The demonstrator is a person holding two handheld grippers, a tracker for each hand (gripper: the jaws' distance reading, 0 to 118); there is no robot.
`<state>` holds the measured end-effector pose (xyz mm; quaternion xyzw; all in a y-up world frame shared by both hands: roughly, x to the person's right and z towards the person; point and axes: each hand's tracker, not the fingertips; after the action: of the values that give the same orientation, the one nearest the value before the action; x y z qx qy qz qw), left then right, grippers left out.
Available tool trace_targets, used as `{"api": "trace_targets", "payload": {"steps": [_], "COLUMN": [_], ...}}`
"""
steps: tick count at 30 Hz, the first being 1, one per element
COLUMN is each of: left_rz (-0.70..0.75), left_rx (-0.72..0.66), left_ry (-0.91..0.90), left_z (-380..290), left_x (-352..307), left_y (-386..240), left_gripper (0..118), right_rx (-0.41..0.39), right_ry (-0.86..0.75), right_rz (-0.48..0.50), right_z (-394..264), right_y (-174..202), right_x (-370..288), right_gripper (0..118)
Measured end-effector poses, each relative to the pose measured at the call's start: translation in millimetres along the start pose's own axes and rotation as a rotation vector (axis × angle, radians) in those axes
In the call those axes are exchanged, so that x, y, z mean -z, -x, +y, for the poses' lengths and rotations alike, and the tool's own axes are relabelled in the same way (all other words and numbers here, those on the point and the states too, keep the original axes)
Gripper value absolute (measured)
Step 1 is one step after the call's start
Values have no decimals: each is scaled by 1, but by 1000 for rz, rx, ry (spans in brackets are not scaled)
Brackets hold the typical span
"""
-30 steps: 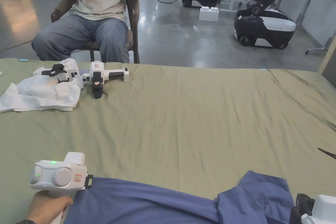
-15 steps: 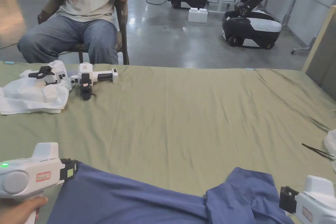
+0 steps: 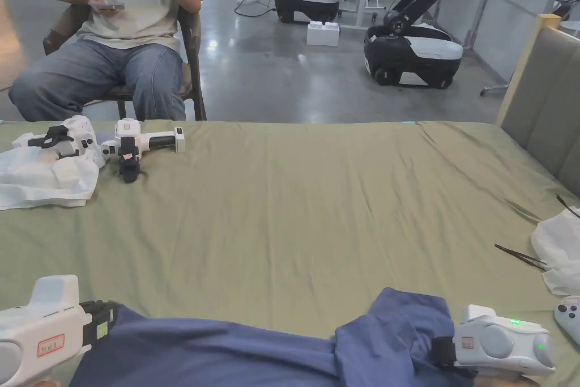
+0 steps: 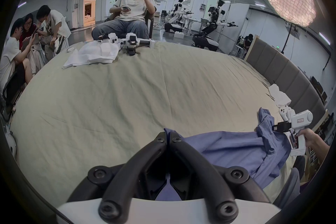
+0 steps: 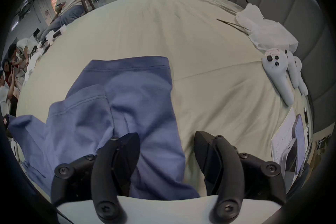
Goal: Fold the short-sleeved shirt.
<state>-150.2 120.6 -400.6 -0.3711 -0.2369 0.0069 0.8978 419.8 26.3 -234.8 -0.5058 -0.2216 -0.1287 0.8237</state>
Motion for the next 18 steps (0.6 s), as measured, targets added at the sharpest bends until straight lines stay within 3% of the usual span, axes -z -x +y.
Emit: {"api": "trace_targets", "payload": {"steps": [3,4,7,10,14,18], "left_rz": [12,15,17,27,39,48], "left_rx": [5,6,-1,-8,7,2], "left_ry": [7,7,4,-22,-76,-145], "left_z": [-4,-5,-4,1,13,26], "left_x": [2,2,0,-4,-25,-55], "left_y": [-3,-3,-5,2,6,9], "left_gripper": [0,0,0,0,0,0], "right_rx": [-32,-65,-105,-52,-100,-68], "right_ry": [-2,-11,-35,-102,-234,-319], "right_rz": [-13,-23,-36,-25,-45,-10], "right_z": [1,1,-5,-8,-7,0], "right_y": [9,11,17,12,12,10], "right_x": [-5,-5,-12,-29,-65,-104], "right_gripper": [9,0,0,0,0,0]}}
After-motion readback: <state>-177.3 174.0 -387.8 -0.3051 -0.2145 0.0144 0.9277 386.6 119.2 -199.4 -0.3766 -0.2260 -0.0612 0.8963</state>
